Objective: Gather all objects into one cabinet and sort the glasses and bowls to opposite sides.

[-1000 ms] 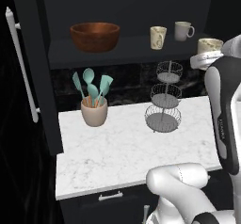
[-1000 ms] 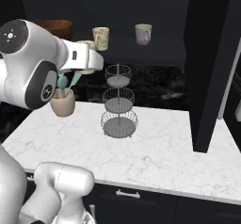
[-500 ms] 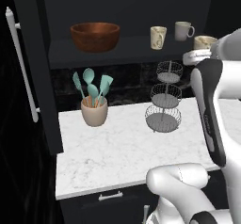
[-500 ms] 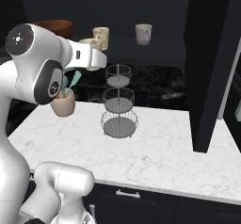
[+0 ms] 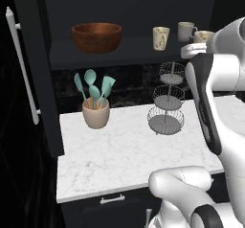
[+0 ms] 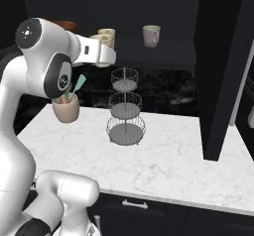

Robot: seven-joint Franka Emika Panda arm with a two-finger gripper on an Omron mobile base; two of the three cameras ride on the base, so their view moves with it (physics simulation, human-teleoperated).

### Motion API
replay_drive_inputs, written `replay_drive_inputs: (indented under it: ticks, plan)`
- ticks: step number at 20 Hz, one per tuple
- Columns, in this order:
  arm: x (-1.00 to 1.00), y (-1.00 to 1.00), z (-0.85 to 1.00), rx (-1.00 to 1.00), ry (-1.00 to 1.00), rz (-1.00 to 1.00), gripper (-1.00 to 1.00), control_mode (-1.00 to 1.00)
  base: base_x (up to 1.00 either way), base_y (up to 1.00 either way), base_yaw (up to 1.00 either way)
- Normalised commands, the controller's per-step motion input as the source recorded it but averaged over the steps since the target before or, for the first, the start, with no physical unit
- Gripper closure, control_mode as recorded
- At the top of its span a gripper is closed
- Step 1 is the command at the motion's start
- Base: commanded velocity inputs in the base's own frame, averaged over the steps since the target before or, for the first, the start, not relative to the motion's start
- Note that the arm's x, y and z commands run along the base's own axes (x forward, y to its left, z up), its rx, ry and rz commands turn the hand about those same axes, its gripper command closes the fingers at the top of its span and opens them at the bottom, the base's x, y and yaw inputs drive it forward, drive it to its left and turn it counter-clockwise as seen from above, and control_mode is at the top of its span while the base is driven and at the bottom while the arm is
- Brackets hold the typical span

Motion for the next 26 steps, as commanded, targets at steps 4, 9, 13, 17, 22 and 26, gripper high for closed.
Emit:
replay_drive_inputs:
  ticks: [4,9,13,17,22,26]
  plan:
    - [0.32,-0.04,0.01,0.03,0.00,-0.01,1.00,-1.00,0.00,0.00,0.00]
    - [0.36,-0.03,0.00,0.03,0.00,0.00,1.00,-1.00,0.00,0.00,0.00]
    - [0.37,-0.03,0.00,0.02,0.00,0.00,1.00,-1.00,0.00,0.00,0.00]
    - [0.31,0.00,-0.04,0.00,0.00,0.00,1.00,-1.00,0.00,0.00,0.00]
    - [0.33,-0.01,-0.20,0.00,0.00,0.00,1.00,-1.00,0.00,0.00,0.00]
    - [0.36,-0.01,-0.14,0.00,0.00,0.00,1.00,-1.00,0.00,0.00,0.00]
